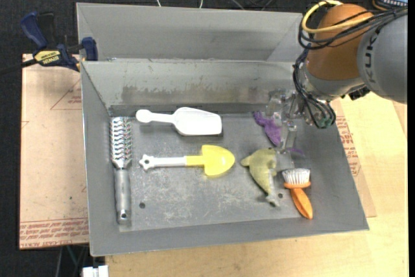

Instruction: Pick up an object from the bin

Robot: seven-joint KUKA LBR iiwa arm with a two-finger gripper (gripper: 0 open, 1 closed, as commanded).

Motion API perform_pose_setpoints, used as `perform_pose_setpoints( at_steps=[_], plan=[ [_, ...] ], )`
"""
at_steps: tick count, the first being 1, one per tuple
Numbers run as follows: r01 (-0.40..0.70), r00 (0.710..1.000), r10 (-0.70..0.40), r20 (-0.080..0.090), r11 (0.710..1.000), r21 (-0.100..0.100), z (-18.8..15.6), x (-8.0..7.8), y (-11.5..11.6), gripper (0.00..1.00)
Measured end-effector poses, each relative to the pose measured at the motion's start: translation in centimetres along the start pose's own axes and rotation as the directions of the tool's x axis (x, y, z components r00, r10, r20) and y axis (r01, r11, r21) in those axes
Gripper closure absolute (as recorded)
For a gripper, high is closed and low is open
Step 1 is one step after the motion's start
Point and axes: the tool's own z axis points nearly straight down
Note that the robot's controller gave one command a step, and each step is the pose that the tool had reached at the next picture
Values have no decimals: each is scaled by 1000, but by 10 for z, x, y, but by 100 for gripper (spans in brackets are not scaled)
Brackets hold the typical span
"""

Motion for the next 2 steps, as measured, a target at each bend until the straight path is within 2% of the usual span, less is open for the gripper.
perform_pose_setpoints(
  at_steps=[1, 2],
  plan=[
    [3, 1000, -3, 7, 1000, 1, -5, -2, 1, 0],
    [-283, 959, 283, 8, 959, -1, 54, 6, -32, 0]
  ],
)
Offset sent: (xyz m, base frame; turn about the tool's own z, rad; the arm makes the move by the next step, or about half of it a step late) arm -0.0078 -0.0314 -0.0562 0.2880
